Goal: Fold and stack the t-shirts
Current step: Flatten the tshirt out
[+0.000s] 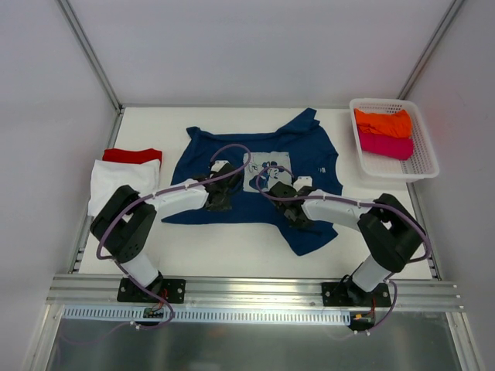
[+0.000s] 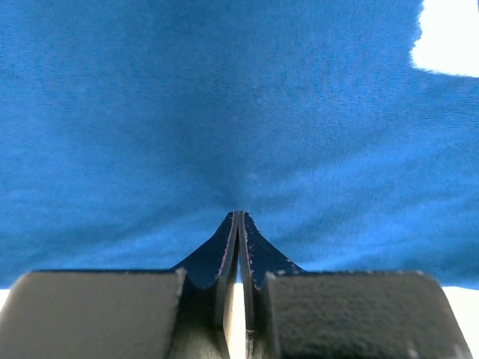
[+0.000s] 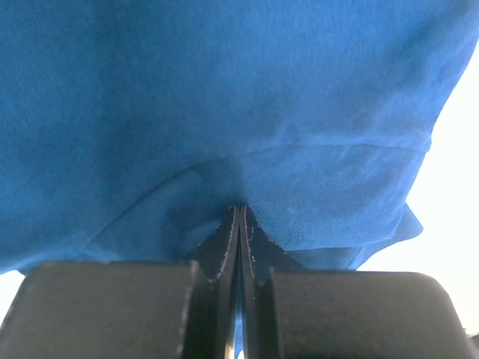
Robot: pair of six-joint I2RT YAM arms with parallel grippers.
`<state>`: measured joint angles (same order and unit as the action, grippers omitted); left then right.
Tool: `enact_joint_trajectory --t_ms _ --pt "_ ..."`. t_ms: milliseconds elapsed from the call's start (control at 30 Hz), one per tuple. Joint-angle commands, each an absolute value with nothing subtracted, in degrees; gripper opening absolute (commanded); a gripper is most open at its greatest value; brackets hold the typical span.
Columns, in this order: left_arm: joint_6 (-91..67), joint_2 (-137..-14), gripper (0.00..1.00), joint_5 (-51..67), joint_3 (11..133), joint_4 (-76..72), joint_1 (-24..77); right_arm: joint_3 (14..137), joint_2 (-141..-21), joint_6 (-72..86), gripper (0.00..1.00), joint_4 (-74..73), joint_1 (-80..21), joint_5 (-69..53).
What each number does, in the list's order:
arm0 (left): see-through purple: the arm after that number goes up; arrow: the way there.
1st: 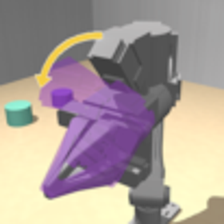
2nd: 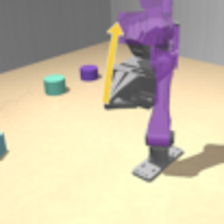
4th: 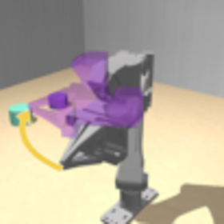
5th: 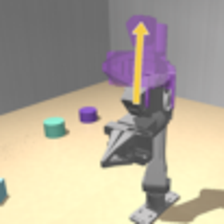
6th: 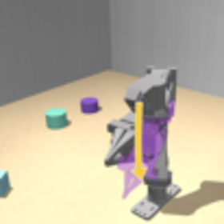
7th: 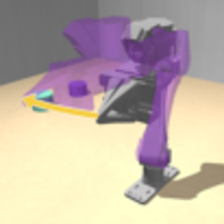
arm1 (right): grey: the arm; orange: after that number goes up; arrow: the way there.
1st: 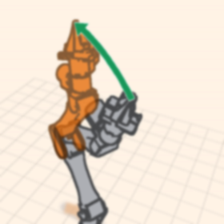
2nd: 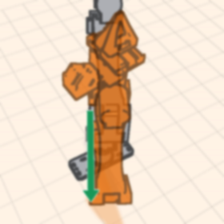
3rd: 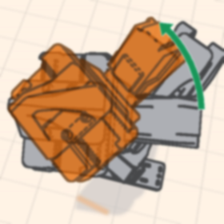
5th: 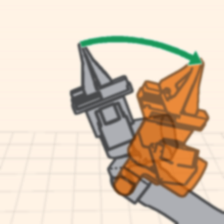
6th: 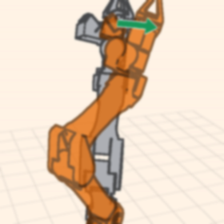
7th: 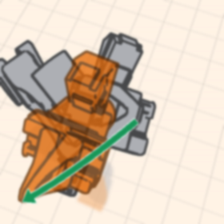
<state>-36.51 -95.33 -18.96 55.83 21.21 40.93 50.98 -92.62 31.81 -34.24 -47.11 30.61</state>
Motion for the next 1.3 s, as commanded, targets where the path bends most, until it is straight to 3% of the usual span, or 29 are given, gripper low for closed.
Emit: enact_joint_trajectory --t_ms 0,833,1000,1267 --pt "-35.42 -90.71 0.00 -21.80 54.58 21.27 41.40 53.35 -95.44 33.66 0.00 -35.95 -47.20 32.52" --pt "-35.95 -83.06 0.00 -22.59 48.17 21.27 41.40 60.02 -98.27 23.12 0.01 -32.78 -31.29 28.65" --pt "-36.30 -82.44 0.00 -23.03 47.29 21.36 41.40 55.82 -90.54 24.78 0.00 -32.08 -33.57 25.93" --pt "-36.65 -83.67 0.00 -22.24 48.25 21.18 41.40 52.65 -75.43 30.23 0.00 -40.51 -42.80 32.16"
